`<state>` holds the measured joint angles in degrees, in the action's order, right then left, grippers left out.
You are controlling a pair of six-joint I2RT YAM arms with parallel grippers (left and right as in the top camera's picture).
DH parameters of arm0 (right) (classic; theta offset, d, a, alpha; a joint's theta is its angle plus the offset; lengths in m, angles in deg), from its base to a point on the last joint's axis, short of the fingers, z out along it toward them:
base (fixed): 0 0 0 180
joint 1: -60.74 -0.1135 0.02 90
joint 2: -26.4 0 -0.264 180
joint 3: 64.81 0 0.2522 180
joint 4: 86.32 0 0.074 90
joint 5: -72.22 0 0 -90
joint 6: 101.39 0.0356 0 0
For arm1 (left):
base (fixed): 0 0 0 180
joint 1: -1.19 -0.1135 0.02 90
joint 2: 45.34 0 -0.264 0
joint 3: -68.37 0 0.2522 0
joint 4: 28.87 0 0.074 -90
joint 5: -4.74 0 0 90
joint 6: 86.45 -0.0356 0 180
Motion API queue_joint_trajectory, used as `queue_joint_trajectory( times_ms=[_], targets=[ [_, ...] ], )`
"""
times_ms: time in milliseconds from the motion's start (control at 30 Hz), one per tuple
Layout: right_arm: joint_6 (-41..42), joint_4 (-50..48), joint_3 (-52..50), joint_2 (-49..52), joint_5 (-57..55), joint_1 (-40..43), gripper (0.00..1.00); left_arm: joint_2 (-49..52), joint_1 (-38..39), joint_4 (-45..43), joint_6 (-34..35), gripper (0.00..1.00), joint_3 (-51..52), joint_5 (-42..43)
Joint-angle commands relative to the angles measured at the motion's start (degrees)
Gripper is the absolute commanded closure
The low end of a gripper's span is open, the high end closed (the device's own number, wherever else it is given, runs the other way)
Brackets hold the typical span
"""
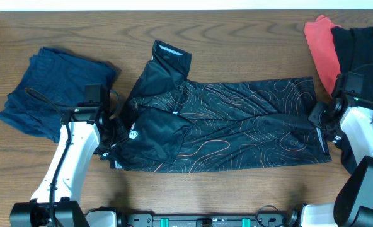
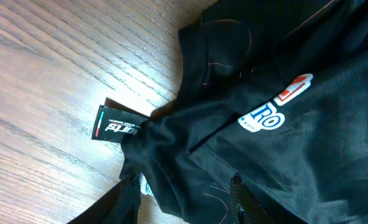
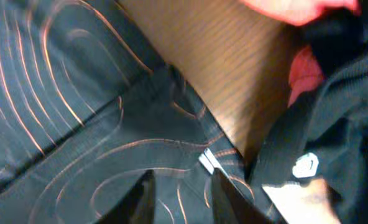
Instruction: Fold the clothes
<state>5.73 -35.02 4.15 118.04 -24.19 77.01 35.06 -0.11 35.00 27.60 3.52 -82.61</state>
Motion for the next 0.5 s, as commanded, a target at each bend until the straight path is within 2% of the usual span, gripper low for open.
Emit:
queue_joint_trajectory(
  times_ms=[0, 67, 100, 133, 167, 300, 467],
  targets=[
    [0.3, -2.6, -0.4, -0.7, 2.8, -0.1, 0.62, -1.5, 0.2, 0.1, -3.0, 0.51, -3.5, 0.3],
    [0.3, -4.0, 0.1, -0.8, 5.4, -0.1, 0.54, -2.8, 0.2, -1.4, -5.7, 0.48, -5.4, 2.5],
    [-0.3, -4.6, 0.3, -0.9, 6.9, -0.1, 0.53, -3.5, 0.2, -2.9, -7.4, 0.43, -6.2, 4.3],
    [-1.0, -5.3, 0.6, -1.1, 8.9, -0.2, 0.52, -3.9, 0.2, -4.5, -8.7, 0.28, -6.9, 6.0],
    [-1.6, -5.8, 0.7, -1.3, 10.8, -0.2, 0.51, -4.1, 0.2, -6.4, -9.5, 0.17, -7.9, 7.7],
    [-4.6, -6.7, 1.2, -1.4, 18.3, -0.2, 0.51, -2.0, 0.2, -11.3, -10.9, 0.12, -11.4, 13.5],
    [-5.3, -4.4, 1.2, -1.4, 18.9, -0.2, 0.48, 7.3, 1.9, -16.8, -13.4, 0.02, -17.5, 16.2]
  ],
)
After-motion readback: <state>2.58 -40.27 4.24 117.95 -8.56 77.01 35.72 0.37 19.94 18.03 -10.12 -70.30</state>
